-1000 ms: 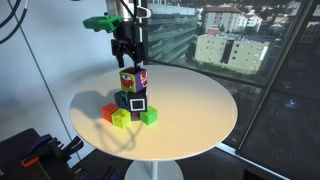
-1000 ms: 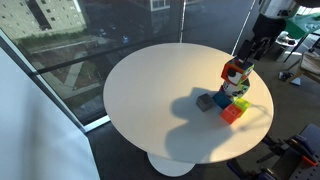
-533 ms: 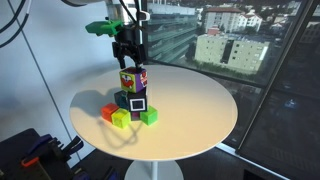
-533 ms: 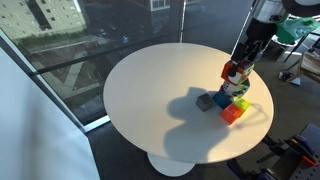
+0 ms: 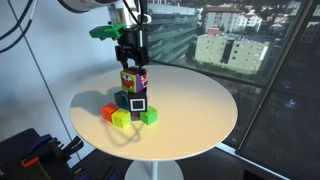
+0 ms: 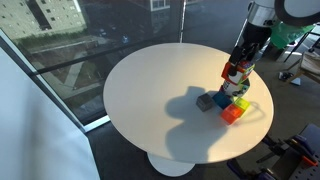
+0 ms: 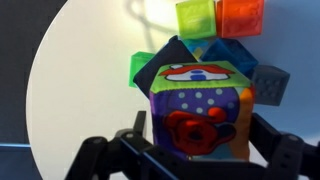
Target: Pick up the topmost stacked block and put it on the table
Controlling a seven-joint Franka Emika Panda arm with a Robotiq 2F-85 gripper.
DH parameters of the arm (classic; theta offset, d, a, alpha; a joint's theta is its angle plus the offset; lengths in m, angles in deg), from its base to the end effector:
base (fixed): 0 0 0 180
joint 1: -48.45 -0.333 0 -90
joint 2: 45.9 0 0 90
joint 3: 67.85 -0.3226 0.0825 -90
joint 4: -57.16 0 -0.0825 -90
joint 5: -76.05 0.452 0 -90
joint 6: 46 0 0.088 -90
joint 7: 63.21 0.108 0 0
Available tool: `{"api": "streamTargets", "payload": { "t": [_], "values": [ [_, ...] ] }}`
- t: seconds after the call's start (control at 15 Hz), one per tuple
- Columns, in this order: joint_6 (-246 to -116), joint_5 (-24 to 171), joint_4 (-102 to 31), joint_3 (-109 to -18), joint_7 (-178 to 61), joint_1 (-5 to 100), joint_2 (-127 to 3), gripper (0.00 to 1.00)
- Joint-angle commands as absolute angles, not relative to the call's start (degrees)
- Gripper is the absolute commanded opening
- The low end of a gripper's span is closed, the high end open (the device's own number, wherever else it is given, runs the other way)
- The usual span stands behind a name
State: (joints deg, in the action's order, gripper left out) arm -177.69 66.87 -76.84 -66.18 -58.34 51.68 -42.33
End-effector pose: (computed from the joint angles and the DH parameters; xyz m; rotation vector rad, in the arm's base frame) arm 0.5480 -0.0505 0.3239 3.0209 -0.0984 0.0332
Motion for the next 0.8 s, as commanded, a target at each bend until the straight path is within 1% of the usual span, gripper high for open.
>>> {"api": "streamTargets", "payload": {
  "t": [0.0, 0.07, 0.13, 0.27, 0.33, 0.4, 0.53, 0.67, 0.73],
  "values": [
    [-177.7, 64.8, -75.3, -66.2, -56.0, 51.6, -44.3, 1.00],
    [-177.7, 64.6, -75.3, -66.2, -55.6, 51.6, -44.6, 0.84],
    [-177.4, 64.5, -75.2, -66.1, -55.5, 51.5, -44.9, 0.74],
    [-176.6, 64.9, -74.8, -66.2, -55.3, 51.4, -44.9, 0.59],
    [-176.2, 65.1, -74.7, -66.2, -55.2, 51.3, -44.6, 0.54],
    [-175.8, 65.2, -74.6, -66.2, -55.0, 51.2, -44.3, 0.53],
    [-174.0, 65.8, -74.2, -66.1, -55.0, 51.2, -43.4, 0.41],
    [-171.8, 66.5, -73.6, -66.2, -55.6, 51.1, -42.4, 0.32],
    [-170.6, 66.9, -73.3, -66.2, -55.9, 51.1, -41.9, 0.31]
  ]
}}
